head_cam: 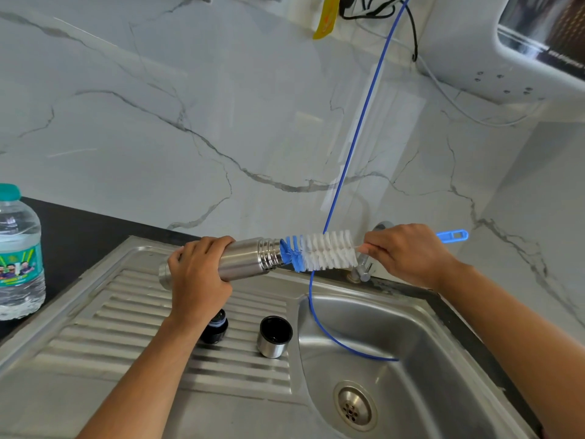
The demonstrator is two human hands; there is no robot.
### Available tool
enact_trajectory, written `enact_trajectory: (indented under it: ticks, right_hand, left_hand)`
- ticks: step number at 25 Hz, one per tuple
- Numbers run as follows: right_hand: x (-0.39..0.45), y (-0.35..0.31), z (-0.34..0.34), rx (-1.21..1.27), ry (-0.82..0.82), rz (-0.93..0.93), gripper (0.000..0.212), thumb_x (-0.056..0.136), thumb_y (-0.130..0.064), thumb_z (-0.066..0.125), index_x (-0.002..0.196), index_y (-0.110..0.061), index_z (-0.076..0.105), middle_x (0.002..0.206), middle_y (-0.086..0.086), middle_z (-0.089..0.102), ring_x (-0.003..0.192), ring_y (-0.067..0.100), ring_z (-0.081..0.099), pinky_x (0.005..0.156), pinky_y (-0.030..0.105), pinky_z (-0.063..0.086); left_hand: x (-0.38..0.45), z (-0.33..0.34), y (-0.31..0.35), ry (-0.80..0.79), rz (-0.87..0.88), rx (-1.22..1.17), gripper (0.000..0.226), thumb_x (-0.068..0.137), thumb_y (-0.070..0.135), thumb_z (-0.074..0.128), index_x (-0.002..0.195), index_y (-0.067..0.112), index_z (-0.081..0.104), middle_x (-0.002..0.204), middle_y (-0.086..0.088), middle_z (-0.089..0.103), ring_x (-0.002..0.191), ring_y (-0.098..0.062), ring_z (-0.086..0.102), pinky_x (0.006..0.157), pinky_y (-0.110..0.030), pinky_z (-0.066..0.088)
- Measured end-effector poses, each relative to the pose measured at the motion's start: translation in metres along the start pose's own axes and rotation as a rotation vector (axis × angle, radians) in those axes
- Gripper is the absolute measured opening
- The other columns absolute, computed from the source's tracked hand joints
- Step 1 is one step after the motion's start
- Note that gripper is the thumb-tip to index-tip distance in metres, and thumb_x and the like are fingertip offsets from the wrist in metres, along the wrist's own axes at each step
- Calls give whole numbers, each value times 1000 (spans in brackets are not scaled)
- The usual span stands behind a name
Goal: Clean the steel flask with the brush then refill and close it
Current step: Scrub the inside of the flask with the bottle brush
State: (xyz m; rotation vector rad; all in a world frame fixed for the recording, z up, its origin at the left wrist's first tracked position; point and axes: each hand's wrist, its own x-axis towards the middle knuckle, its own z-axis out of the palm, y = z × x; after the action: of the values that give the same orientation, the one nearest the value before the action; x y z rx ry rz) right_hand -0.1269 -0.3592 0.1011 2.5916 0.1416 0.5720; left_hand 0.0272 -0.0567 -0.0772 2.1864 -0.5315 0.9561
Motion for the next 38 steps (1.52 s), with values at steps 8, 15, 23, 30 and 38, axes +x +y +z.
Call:
enact_trajectory:
  ticks: [8,15,23,30,38]
  right_hand:
    - [-2,19,-15,1055,-809,424,49,106,-40,48,63,-19,59,58,-1,35,52,14,22,49,25,19]
    - [-6,15,14,14,94,36,52,103,-60,35,80,-21,61,72,-8,56,60,12,47,59,29,41]
    - [-17,24,5,145,22,-32,57,103,-65,28,60,-32,45,48,-11,38,42,7,40,49,28,39]
    - [-18,40,-2,983,-785,470,63,77,-74,64,57,-22,37,61,3,25,55,20,13,53,32,12]
    - [-44,39,20,1062,-438,603,66,74,-80,57,63,-16,41,60,3,23,56,19,13,53,31,11]
  left_hand:
    - [0,-1,2,-2,68,20,76,52,-2,81,122,24,65,111,5,66,105,-24,59,99,-47,37]
    - [-4,5,7,-6,-6,-16,77,53,-4,80,124,22,65,110,3,65,104,-26,59,93,-47,36]
    - [-8,6,14,-10,25,-61,80,49,-6,82,122,24,64,110,5,65,103,-24,59,94,-45,38]
    - [-4,0,-1,10,-18,-8,78,53,-4,81,124,23,63,112,3,65,106,-26,58,95,-49,38]
    - [0,-1,1,1,-180,-90,78,59,-2,82,130,21,60,115,1,63,110,-25,54,93,-50,39]
